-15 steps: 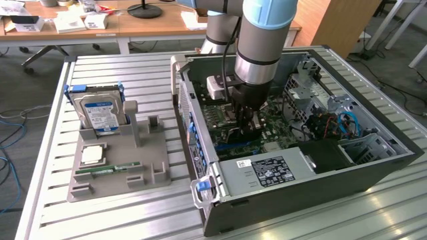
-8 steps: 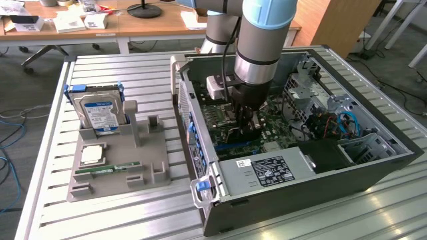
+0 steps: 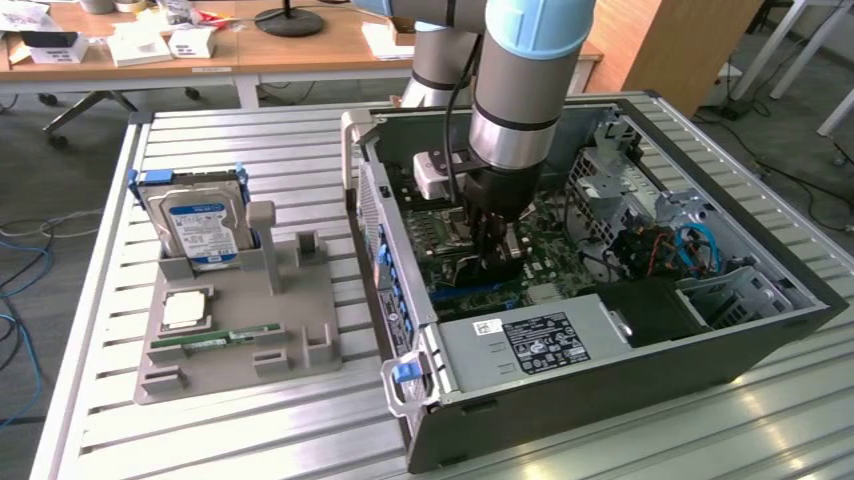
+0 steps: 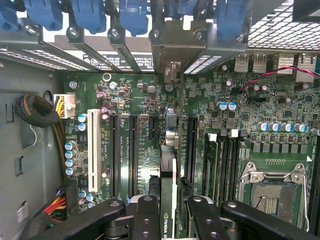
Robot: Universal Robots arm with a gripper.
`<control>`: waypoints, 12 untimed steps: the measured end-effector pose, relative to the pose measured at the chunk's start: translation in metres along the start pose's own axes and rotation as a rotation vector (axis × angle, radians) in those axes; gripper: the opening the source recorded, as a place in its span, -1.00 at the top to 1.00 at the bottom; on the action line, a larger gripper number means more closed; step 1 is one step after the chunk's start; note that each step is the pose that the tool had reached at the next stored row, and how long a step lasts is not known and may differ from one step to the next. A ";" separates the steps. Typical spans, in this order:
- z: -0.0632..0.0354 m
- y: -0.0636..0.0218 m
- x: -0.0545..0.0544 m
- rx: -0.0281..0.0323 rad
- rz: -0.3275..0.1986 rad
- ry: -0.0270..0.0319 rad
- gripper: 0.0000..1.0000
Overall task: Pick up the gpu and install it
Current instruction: 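Insert the gpu into the slot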
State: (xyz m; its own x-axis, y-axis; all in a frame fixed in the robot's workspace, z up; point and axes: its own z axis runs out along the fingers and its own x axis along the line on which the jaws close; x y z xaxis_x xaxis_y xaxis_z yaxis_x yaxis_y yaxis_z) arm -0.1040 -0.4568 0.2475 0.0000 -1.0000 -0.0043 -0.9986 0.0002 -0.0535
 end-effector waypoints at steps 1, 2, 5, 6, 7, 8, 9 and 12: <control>0.0000 0.0000 0.000 0.0000 0.000 0.0000 0.48; 0.0000 0.0000 0.000 0.0000 0.000 0.0000 0.48; 0.0000 0.0000 0.000 0.0000 0.000 -0.0001 0.48; 0.0000 0.0000 0.000 0.0000 0.000 0.0000 0.48; 0.0000 0.0000 0.000 0.0000 0.000 0.0000 0.48; 0.0000 0.0000 0.000 0.0000 0.000 0.0000 0.48; 0.0000 0.0000 0.000 0.0000 0.000 0.0000 0.48; 0.0000 0.0000 0.000 0.0000 0.000 0.0000 0.48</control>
State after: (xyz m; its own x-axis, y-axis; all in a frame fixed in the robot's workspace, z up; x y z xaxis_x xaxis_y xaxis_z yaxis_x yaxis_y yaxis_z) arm -0.1040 -0.4568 0.2475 0.0000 -1.0000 -0.0044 -0.9986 0.0002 -0.0534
